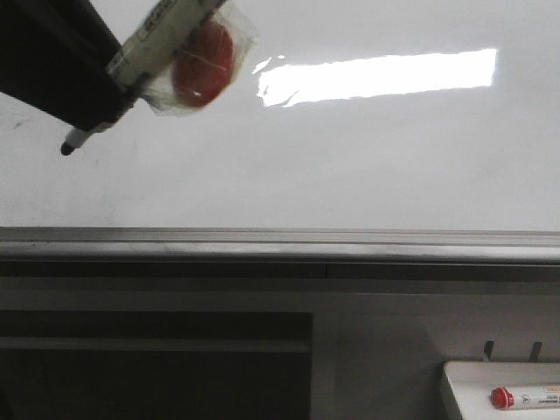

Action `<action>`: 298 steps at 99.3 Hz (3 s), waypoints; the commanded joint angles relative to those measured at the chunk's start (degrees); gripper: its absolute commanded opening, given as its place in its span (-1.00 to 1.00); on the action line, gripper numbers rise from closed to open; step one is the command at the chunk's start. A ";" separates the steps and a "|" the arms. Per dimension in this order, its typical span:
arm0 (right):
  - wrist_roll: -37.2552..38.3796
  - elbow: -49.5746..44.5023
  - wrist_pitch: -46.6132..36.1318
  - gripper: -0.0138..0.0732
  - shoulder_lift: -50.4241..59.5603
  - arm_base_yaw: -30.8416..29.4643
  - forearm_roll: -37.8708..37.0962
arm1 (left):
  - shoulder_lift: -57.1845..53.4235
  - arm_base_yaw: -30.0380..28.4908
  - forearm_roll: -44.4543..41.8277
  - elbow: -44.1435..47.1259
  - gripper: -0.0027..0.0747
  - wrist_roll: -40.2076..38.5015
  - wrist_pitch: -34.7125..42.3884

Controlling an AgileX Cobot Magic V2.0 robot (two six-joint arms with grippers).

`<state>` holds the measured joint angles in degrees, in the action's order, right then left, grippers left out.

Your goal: Write number 2 on whiteboard

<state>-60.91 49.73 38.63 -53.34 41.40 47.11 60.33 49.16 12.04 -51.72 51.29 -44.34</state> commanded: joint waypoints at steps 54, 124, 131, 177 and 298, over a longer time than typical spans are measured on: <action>-0.98 2.05 -11.66 -0.22 -11.62 6.37 10.55 | -0.92 0.55 2.26 -1.96 -0.98 -0.55 1.00; -0.98 2.05 -11.81 -0.84 -8.19 6.37 11.33 | -11.47 0.55 4.70 -2.06 0.08 -6.45 7.23; -0.98 2.05 -12.81 -0.84 -6.81 6.37 10.62 | -14.86 0.43 4.58 -2.06 0.07 -6.84 7.34; -0.98 -3.97 -39.05 -0.82 -3.57 6.37 5.60 | -44.10 0.33 -36.62 6.14 -0.98 -62.42 9.26; -3.95 6.73 -49.24 -0.82 -25.87 -1.09 5.29 | -52.00 0.33 -37.96 19.31 -0.98 -74.18 17.81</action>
<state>-62.80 55.01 -1.07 -81.40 44.54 52.63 7.60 49.37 -25.21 -31.09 -22.26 -30.85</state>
